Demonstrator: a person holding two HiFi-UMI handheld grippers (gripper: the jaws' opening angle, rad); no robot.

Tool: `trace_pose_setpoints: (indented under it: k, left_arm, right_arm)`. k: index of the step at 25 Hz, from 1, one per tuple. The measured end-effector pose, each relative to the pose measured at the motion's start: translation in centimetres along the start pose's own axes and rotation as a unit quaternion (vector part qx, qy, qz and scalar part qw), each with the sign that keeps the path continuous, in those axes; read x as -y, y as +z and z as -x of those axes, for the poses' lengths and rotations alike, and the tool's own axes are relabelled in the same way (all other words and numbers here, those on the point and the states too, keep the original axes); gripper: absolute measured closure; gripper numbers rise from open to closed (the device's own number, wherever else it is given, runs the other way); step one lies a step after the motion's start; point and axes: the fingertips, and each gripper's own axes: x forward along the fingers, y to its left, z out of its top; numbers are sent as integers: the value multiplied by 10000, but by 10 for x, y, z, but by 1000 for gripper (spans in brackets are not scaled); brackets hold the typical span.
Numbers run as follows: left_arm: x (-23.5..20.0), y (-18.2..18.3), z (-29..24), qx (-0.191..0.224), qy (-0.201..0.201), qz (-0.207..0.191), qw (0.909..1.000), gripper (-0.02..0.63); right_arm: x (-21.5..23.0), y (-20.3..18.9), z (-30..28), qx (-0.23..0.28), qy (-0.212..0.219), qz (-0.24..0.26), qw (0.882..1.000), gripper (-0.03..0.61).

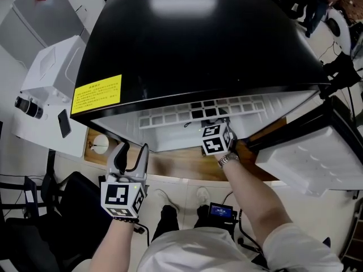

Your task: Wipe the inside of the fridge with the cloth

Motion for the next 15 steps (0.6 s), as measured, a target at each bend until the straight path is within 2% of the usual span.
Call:
trace_pose_setpoints:
  k: [6, 15]
  left_arm:
    - [0, 0, 1, -4, 27, 8, 10000, 416]
    - [1, -1, 0, -9, 129, 22, 9999, 416]
  right_arm:
    - [35, -18, 7, -217, -394, -28, 9990, 456]
    - [62, -29, 16, -495, -771, -113, 9957, 457]
